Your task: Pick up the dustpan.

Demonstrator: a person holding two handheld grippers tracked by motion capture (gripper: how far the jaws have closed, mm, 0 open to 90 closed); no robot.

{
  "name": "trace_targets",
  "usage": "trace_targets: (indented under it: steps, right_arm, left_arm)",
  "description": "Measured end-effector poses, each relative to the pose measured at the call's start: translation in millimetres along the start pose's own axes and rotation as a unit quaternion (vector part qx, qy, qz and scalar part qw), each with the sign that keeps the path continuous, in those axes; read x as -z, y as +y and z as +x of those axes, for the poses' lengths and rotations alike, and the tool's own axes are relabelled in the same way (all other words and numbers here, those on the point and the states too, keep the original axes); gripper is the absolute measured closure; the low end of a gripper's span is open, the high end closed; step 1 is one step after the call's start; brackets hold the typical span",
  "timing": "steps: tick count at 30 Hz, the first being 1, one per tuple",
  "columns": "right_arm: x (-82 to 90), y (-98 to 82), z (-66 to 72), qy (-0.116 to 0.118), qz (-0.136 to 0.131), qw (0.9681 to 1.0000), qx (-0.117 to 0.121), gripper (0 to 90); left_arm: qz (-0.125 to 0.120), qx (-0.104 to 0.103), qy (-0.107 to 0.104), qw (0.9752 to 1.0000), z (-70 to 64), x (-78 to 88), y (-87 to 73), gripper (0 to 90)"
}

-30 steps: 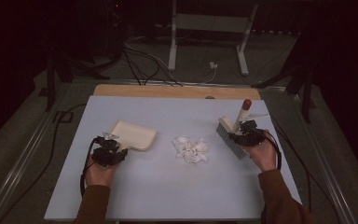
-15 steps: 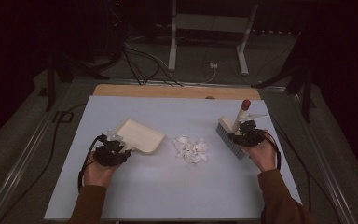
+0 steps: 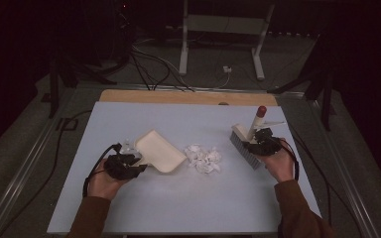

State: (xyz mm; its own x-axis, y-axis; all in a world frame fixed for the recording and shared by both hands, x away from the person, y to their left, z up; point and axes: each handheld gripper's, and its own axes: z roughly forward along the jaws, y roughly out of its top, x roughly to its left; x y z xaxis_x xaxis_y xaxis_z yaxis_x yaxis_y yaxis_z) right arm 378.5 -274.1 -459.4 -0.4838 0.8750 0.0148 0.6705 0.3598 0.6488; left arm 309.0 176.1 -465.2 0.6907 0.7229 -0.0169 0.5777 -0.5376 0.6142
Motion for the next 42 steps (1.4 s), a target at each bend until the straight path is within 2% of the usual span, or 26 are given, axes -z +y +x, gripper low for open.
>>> trace_targets:
  steps: [5,7,8,15,20,33,39,42]
  right_arm:
    - [0.0,-0.1,-0.1,0.001,0.000,1.0000,-0.001,67.1]
    - [0.1,-0.1,-0.4,0.001,0.000,1.0000,-0.001,67.1]
    - [0.1,-0.2,-0.5,0.001,-0.001,1.0000,-0.001,67.1]
    - [0.0,-0.1,-0.4,0.001,-0.001,1.0000,-0.002,67.1]
    - [0.0,-0.3,-0.8,0.001,-0.001,1.0000,-0.003,67.1]
    - [0.1,-0.8,-2.2,0.002,-0.001,1.0000,-0.008,67.1]
    - [-0.1,-0.9,-2.3,0.002,-0.002,1.0000,-0.009,67.1]
    - [-0.2,-0.9,-2.4,0.002,-0.002,1.0000,-0.009,67.1]
  left_arm:
    - [0.005,-0.031,-0.028,0.9991,-3.1,0.0,2.2,66.9]
    - [0.005,-0.035,-0.031,0.9989,-3.6,0.1,2.4,66.9]
    - [0.009,-0.045,-0.038,0.9982,-4.6,0.5,3.0,66.9]
    - [0.028,-0.070,-0.060,0.9954,-8.7,-0.9,5.6,66.8]
    - [0.048,-0.094,-0.062,0.9924,-14.2,-4.7,8.8,66.8]
    - [0.063,-0.116,-0.071,0.9887,-20.4,-9.5,13.6,66.8]
    - [0.083,-0.134,-0.071,0.9850,-23.5,-12.0,14.6,66.8]
    - [0.087,-0.138,-0.072,0.9840,-24.4,-13.8,15.0,66.7]
